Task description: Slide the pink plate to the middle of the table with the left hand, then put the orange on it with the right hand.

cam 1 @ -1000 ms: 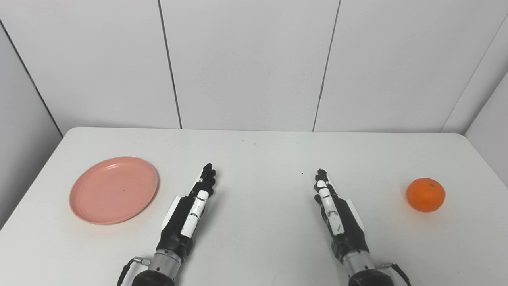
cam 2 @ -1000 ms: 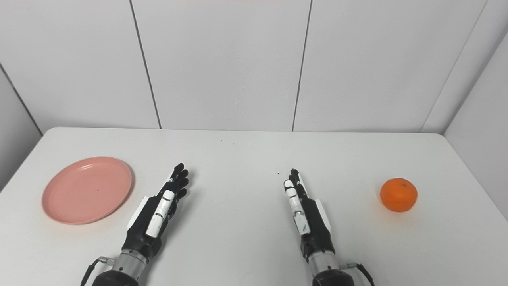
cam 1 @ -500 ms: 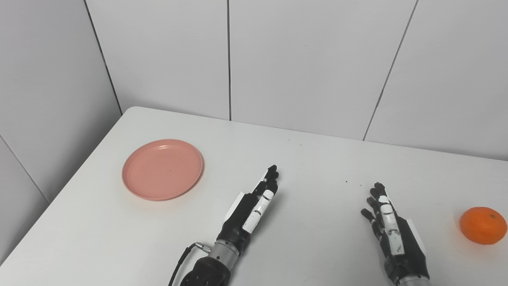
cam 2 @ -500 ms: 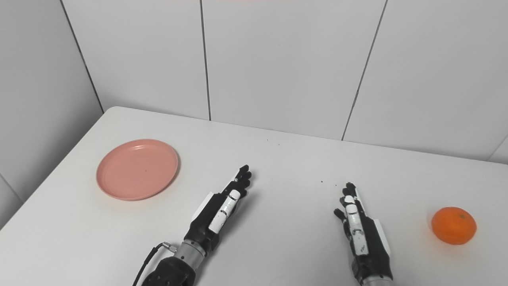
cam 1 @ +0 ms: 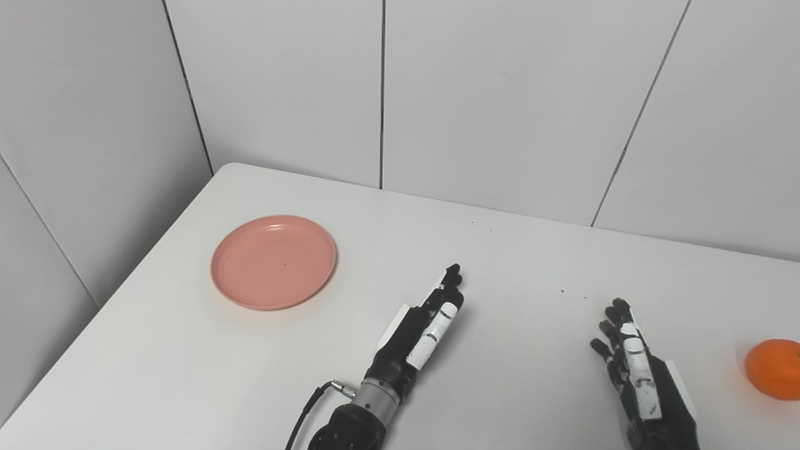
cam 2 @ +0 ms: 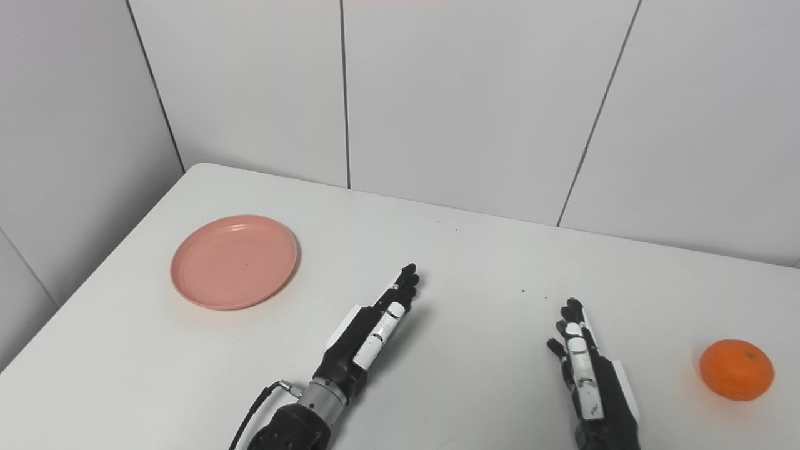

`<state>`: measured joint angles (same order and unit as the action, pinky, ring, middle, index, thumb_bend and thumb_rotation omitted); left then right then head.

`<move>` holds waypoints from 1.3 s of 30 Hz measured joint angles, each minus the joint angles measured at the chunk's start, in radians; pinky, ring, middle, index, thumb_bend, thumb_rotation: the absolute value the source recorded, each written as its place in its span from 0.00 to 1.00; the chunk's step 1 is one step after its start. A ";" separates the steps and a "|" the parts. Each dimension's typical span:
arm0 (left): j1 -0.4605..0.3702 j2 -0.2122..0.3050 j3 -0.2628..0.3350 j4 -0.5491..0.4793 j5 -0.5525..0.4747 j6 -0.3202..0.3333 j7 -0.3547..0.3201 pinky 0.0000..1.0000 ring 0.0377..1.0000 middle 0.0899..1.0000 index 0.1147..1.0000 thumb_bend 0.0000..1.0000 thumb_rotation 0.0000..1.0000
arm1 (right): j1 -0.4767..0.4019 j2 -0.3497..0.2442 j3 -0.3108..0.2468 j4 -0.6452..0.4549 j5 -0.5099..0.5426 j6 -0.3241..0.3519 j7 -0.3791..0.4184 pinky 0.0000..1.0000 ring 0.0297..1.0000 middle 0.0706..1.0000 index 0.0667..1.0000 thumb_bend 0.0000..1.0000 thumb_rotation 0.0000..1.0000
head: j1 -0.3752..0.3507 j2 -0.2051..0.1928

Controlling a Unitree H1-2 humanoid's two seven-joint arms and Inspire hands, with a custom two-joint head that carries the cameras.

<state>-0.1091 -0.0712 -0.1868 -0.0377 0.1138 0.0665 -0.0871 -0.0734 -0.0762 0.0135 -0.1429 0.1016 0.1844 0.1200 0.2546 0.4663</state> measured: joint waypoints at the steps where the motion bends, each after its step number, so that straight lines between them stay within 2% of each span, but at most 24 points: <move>1: 0.000 0.000 0.000 0.000 0.000 0.000 0.000 1.00 1.00 1.00 1.00 0.43 1.00 | 0.000 0.000 0.000 0.000 -0.001 0.000 0.000 1.00 1.00 1.00 1.00 0.25 1.00 | 0.000 0.000; 15: -0.002 0.019 0.013 -0.005 0.001 -0.001 0.000 1.00 1.00 1.00 1.00 0.43 1.00 | 0.000 0.002 0.002 0.000 -0.001 0.000 0.002 1.00 1.00 1.00 1.00 0.22 1.00 | 0.006 -0.015; 22: -0.006 0.029 0.034 -0.059 0.001 0.001 0.002 0.99 1.00 1.00 1.00 0.41 1.00 | -0.001 0.004 0.006 0.003 -0.007 -0.005 0.002 1.00 1.00 1.00 1.00 0.21 1.00 | 0.012 -0.020; 28: -0.028 0.053 0.044 -0.124 -0.001 0.034 -0.010 0.99 1.00 1.00 1.00 0.40 1.00 | -0.002 0.006 0.010 0.004 -0.022 -0.007 -0.002 1.00 1.00 1.00 1.00 0.20 1.00 | 0.018 -0.026; 39: -0.076 0.086 0.098 -0.200 -0.033 0.049 -0.011 1.00 1.00 1.00 1.00 0.45 1.00 | -0.003 0.016 0.011 0.005 -0.023 -0.007 -0.007 1.00 1.00 1.00 1.00 0.17 1.00 | 0.028 -0.038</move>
<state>-0.1855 0.0144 -0.0887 -0.2379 0.0812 0.1154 -0.0981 -0.0759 -0.0602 0.0242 -0.1382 0.0787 0.1777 0.1131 0.2822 0.4280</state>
